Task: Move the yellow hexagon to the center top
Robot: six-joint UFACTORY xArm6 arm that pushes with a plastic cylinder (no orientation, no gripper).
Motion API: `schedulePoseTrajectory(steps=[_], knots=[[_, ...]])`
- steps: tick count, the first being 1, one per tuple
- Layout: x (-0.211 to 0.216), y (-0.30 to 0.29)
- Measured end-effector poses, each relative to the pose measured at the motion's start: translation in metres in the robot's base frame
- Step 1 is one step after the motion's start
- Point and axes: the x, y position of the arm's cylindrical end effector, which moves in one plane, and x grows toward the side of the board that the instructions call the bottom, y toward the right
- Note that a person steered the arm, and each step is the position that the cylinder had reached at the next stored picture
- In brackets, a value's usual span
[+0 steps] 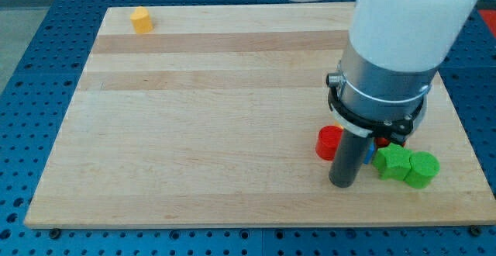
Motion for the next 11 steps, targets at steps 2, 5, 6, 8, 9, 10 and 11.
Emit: schedulePoseTrajectory(steps=[2, 5, 6, 8, 9, 10, 11], knots=[[-0.029, 0.0], [-0.048, 0.017], [-0.063, 0.017], [-0.088, 0.017], [-0.101, 0.017], [-0.114, 0.017], [-0.131, 0.02]])
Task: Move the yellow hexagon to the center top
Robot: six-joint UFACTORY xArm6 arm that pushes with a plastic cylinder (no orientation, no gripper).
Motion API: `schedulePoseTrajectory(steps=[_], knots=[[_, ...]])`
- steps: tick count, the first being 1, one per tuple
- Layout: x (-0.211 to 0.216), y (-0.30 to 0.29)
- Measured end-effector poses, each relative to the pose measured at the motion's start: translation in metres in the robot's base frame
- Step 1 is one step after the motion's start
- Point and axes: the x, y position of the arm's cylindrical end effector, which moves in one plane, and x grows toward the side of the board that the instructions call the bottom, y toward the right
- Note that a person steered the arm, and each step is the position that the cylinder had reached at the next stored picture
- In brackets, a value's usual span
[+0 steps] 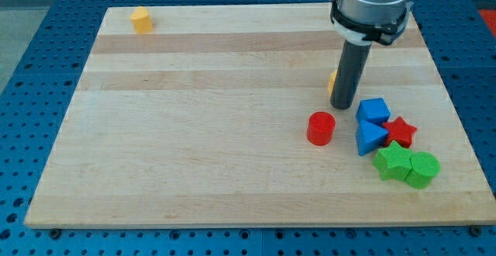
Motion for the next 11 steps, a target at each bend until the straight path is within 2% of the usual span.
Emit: schedulePoseTrajectory(steps=[5, 8, 11], knots=[[-0.075, 0.038], [-0.12, 0.013], [-0.121, -0.051]])
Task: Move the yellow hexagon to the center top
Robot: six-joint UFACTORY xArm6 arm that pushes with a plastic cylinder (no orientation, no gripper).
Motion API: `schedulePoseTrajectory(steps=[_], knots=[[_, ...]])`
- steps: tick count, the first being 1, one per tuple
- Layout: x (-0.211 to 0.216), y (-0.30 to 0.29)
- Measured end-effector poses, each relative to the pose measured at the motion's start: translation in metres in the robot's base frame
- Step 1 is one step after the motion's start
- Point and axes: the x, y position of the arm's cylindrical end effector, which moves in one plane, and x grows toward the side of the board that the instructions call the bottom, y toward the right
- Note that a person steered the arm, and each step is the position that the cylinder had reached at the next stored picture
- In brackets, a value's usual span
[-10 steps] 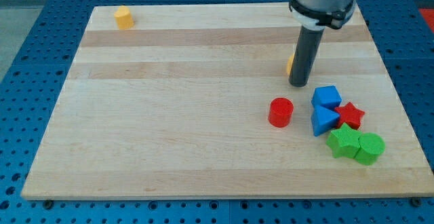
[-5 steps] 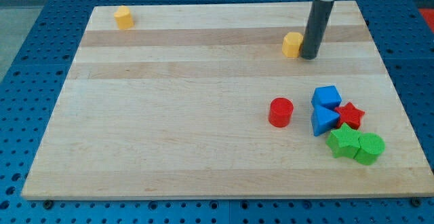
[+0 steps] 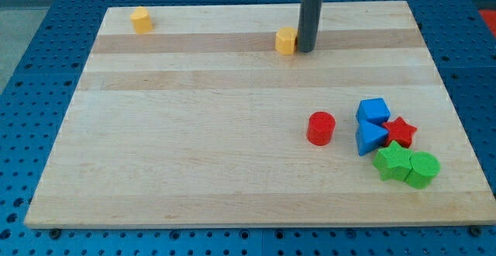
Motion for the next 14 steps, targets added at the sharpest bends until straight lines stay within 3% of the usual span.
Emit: schedulePoseTrajectory(steps=[3, 10, 14], knots=[[0.012, -0.049], [-0.049, -0.062], [-0.048, -0.063]])
